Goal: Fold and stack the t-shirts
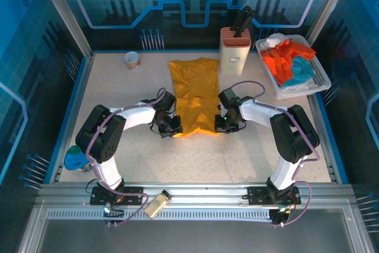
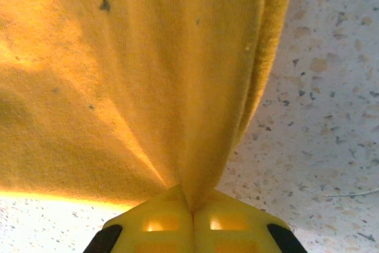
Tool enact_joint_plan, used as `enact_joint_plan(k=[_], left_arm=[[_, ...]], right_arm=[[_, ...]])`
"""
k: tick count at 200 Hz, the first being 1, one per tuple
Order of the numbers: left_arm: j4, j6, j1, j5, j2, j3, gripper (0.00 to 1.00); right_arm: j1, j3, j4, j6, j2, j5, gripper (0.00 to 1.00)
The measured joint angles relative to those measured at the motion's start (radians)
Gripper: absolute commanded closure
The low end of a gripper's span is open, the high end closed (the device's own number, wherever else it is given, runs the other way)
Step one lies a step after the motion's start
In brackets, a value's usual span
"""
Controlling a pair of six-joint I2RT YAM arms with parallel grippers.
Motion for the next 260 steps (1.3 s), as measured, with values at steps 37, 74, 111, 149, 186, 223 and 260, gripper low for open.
enact_joint_plan(k=[37, 74, 111, 149, 186, 223, 260], left_arm=[[-0.002, 0.001, -0.018, -0.042, -0.045, -0.018, 1.00], [-0.032, -0.001, -0.055, -0.084, -0.165, -0.057, 1.00], [-0.028, -0.051, -0.121, -0.106, -0.301, -0.163, 1.00], [-0.035, -0.162, -0.229, -0.134, -0.447, -0.285, 1.00], [-0.060, -0.316, -0.379, -0.192, -0.603, -0.301, 1.00], [-0.076, -0.466, -0.485, -0.239, -0.704, -0.301, 1.00], [-0.098, -0.527, -0.491, -0.303, -0.748, -0.251, 1.00]], right_arm=[[0.000, -0.017, -0.012, 0.004, -0.072, 0.000, 1.00], [0.000, -0.080, -0.026, 0.012, -0.195, -0.002, 1.00], [0.025, -0.159, -0.053, 0.021, -0.331, 0.000, 1.00], [0.055, -0.247, -0.106, 0.039, -0.479, -0.001, 1.00], [0.095, -0.285, -0.198, 0.081, -0.663, 0.018, 1.00], [0.103, -0.280, -0.293, 0.135, -0.807, 0.022, 1.00], [0.102, -0.169, -0.341, 0.147, -0.771, 0.031, 1.00]])
